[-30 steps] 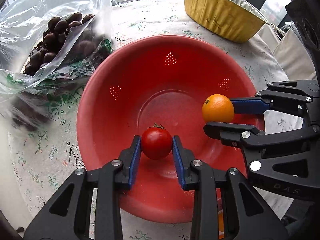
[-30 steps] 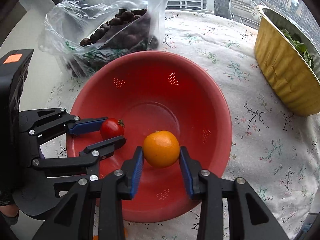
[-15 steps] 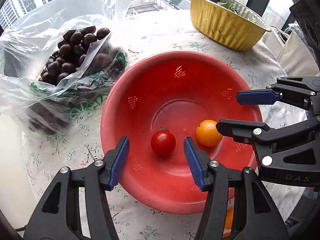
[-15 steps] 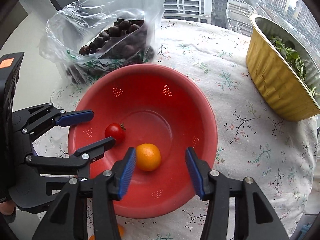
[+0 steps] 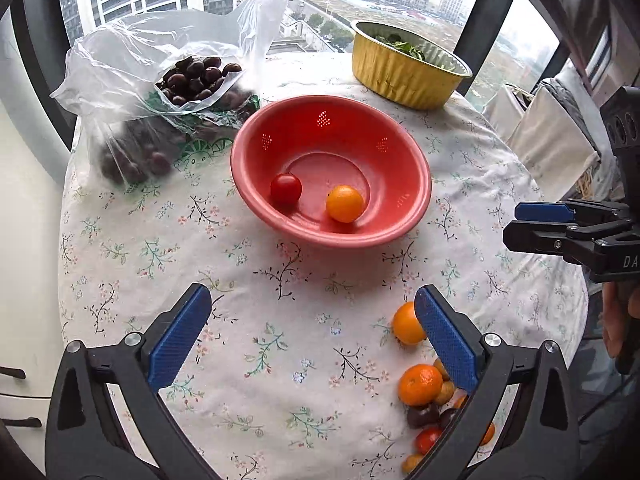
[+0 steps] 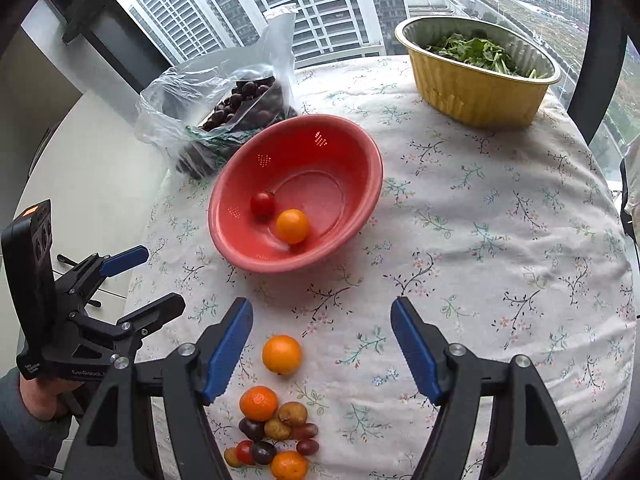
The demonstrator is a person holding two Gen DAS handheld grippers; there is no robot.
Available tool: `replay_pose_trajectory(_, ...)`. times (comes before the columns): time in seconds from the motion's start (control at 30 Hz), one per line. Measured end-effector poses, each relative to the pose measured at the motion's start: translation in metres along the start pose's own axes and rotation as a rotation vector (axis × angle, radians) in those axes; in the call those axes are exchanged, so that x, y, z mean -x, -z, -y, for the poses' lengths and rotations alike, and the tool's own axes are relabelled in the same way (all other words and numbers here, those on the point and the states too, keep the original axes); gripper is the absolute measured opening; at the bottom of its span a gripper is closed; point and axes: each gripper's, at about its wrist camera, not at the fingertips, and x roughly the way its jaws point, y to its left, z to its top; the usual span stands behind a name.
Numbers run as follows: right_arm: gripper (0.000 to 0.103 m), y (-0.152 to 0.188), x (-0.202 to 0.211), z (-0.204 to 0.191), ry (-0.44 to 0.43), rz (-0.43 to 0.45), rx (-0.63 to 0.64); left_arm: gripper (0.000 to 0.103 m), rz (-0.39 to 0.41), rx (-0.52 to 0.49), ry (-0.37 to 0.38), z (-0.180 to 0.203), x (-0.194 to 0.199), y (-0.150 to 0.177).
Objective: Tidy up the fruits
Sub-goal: 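Move both open tools back to the line of fruits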
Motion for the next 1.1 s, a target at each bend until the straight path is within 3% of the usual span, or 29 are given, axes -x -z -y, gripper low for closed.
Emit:
replay_pose_trajectory(0.23,0.074,0.103,0.001,-0.004,0.047,-0.119,-0.035,0.103,-0.096,-0.084,0.021,0.024,0.019,0.112)
replay_pose_trajectory(0.43,0.074,0.150,0.001,-0.017,0.078,-0.133,-0.040,0.103,-0.228,-0.080,0.059,0.040,0.012,0.166)
replay_pose_trajectory(0.7,0.074,0.183,-0.007,-0.024,0.086,-0.150,-0.077,0.103,-0.249,-0.146,0.093,0.055,0.017,0.182)
replay_pose_trajectory(0.87,0.074,0.187,-0.017,-0.028,0.082,-0.145,-0.072,0.103,-0.259,-0.158,0.087,0.052,0.023,0.190)
replay_pose_trajectory(1.1,0.065,0.190,-0.038,-0.032,0.071,-0.175,-0.067,0.103,-0.259,-0.154,0.074,0.048,0.030,0.192)
